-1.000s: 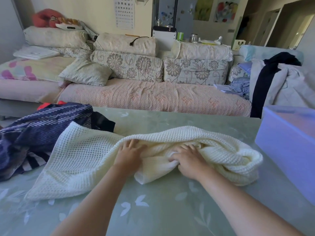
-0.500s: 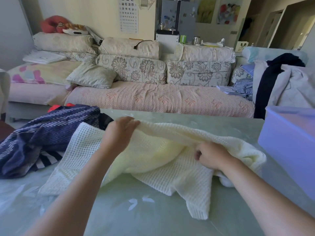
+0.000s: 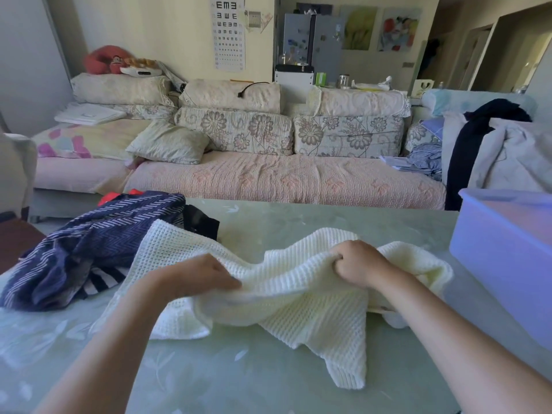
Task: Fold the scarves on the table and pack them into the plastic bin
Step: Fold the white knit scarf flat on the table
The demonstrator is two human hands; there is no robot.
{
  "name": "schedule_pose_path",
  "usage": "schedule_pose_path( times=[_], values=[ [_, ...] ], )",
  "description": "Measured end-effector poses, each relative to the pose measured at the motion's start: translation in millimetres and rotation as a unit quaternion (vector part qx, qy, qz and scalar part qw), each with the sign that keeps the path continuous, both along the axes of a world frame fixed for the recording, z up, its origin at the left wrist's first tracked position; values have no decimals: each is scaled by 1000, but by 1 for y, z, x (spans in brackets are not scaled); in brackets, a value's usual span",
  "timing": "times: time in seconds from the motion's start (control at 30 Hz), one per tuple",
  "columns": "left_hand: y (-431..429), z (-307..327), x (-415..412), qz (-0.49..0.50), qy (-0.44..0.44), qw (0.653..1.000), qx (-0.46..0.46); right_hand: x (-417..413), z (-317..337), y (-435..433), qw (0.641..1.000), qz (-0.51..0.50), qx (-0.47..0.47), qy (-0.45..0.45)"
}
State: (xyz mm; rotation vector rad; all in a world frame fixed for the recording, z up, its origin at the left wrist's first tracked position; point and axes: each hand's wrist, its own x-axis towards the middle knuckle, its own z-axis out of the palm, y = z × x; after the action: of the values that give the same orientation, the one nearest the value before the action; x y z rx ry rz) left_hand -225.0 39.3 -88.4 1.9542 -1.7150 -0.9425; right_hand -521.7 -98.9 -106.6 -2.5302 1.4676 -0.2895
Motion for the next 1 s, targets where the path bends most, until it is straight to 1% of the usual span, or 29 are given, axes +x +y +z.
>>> schedule_pose_path(
  times=[0.03, 0.07, 0.1, 0.13, 0.17, 0.2, 0.23, 0.27, 0.3, 0.33, 0.37, 0.4, 0.43, 0.5, 0.53, 0.57, 0.6, 0.63, 0.67, 0.73, 0.77, 0.8, 0.83, 0.87, 0.9, 0.93, 0.97, 1.0],
  values=[
    [4, -3, -1, -46, -36, 995, 75, 1, 3, 6, 995, 21, 63, 76],
    [6, -8, -2, -82, -50, 988, 122, 2, 2, 11, 980, 28, 135, 141],
    [5, -11, -5, -98, -51, 985, 131, 1, -3, 14, 964, 28, 198, 175],
    [1, -16, -6, -96, -54, 988, 107, -1, -7, 18, 950, 15, 257, 175],
    [-5, -19, -8, -84, -63, 993, 62, -2, -7, 22, 941, -5, 299, 157],
    [-14, -24, -9, -63, -80, 995, 7, -1, -6, 24, 941, -16, 316, 120],
    [-23, -29, -11, -36, -99, 993, -48, 1, -6, 22, 956, -19, 286, 65],
    [-32, -34, -12, -11, -118, 988, -97, 4, -5, 18, 978, -16, 207, 11],
    [-39, -41, -14, 10, -134, 982, -131, 9, -3, 15, 994, -10, 100, -35],
    [-47, -48, -16, 19, -152, 977, -150, 14, -6, 10, 998, -2, 2, -66],
    [-54, -54, -17, 18, -168, 973, -158, 21, -8, 6, 995, 14, -59, -78],
    [-62, -62, -18, 6, -187, 970, -157, 27, -13, 1, 993, 34, -86, -74],
    [-69, -69, -20, -10, -215, 965, -147, 32, -21, -5, 994, 53, -86, -44],
    [-79, -80, -23, -41, -265, 959, -92, 38, -38, -15, 992, 46, -67, 92],
    [-83, -85, -25, -56, -283, 956, -52, 38, -42, -19, 983, 28, -73, 167],
    [-86, -89, -27, -70, -297, 952, -11, 37, -45, -22, 971, 11, -82, 223],
    [-89, -92, -28, -77, -302, 950, 16, 36, -47, -26, 963, -6, -86, 257],
    [-93, -93, -27, -73, -292, 953, 21, 35, -47, -29, 958, -21, -93, 270],
    [-97, -93, -25, -58, -273, 960, 4, 35, -46, -32, 958, -27, -108, 264],
    [-102, -86, -18, 3, -265, 961, -83, 34, -40, -37, 960, -45, -170, 216],
    [-104, -81, -12, 53, -272, 950, -143, 31, -36, -38, 963, -59, -204, 166],
    [-105, -74, -5, 108, -278, 934, -199, 29, -33, -40, 966, -68, -231, 98],
    [-104, -66, 1, 160, -291, 913, -235, 26, -30, -41, 968, -61, -243, 16],
    [-100, -59, 7, 202, -320, 895, -237, 24, -29, -41, 971, -36, -229, -58],
    [-96, -53, 12, 227, -362, 880, -207, 23, -27, -40, 976, 0, -184, -114],
    [-92, -49, 13, 234, -407, 868, -162, 23, -26, -37, 981, 38, -122, -144],
    [-89, -48, 12, 230, -444, 858, -118, 23, -26, -34, 985, 64, -61, -150],
    [-87, -50, 8, 222, -465, 853, -86, 21, -28, -33, 987, 75, -25, -142]
  ],
)
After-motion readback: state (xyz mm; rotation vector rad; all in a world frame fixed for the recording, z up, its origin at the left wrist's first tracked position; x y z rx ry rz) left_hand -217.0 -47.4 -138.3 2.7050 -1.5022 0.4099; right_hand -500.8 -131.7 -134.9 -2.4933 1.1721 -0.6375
